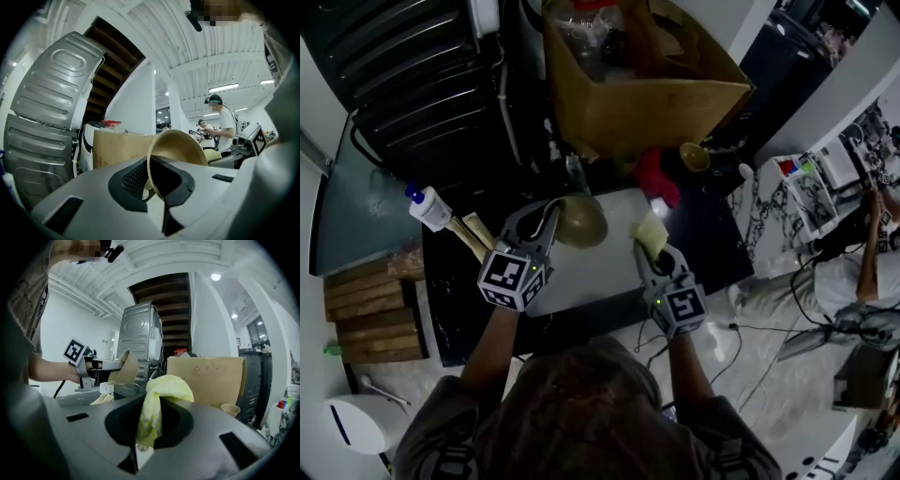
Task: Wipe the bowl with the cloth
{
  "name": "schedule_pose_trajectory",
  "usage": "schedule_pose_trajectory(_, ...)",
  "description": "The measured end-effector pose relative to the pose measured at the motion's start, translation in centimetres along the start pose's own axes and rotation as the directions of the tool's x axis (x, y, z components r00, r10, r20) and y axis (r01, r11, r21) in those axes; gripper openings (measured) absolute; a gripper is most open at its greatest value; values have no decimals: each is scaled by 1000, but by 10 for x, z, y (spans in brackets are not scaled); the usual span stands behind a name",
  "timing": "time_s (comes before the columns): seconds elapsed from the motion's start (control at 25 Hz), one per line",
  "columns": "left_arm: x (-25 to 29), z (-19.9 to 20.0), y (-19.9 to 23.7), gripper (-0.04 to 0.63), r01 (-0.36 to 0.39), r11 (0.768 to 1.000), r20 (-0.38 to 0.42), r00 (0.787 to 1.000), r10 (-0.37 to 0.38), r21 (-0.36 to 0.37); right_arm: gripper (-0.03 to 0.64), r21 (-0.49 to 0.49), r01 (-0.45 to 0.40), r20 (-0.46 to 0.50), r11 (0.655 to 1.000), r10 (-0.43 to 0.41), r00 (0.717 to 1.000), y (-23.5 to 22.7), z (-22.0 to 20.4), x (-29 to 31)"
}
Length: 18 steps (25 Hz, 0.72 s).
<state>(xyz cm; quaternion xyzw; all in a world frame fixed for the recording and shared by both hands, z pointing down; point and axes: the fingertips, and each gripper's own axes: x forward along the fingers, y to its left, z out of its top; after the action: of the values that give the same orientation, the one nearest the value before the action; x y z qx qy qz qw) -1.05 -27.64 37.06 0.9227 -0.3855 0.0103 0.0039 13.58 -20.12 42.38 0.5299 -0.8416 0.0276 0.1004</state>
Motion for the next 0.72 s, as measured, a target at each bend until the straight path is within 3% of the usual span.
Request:
schedule_pose_trajectory(0.12,12,-7,-4,20,67,995,-75,995,-61,73,18,-73,-73,-9,995,73,997,-1,7,14)
schedule_pose_trajectory(0.24,20,-33,-23,20,217,959,-224,959,-174,182,18,-225,-208,-92,952,192,977,7,-2,29)
schedule_pose_trajectory(0.32,22,-54,-39,20,320,920,-324,916,-238,226,18,-366,-330,-192,870,276,942,14,-12,37)
schedule_pose_trajectory(0.44,20,-83,-59,20,436,873,-427,847,-316,218,18,-515,-475,-345,713,335,877,15,-29,45)
schedule_pose_trajectory(0.6,20,-115,-79,20,552,814,-538,749,-387,183,18,-594,-618,-481,514,389,786,25,-51,55)
schedule_pose_trajectory(0.72,21,-128,-90,20,603,786,-588,687,-427,133,18,-610,-699,-557,374,426,713,40,-67,57)
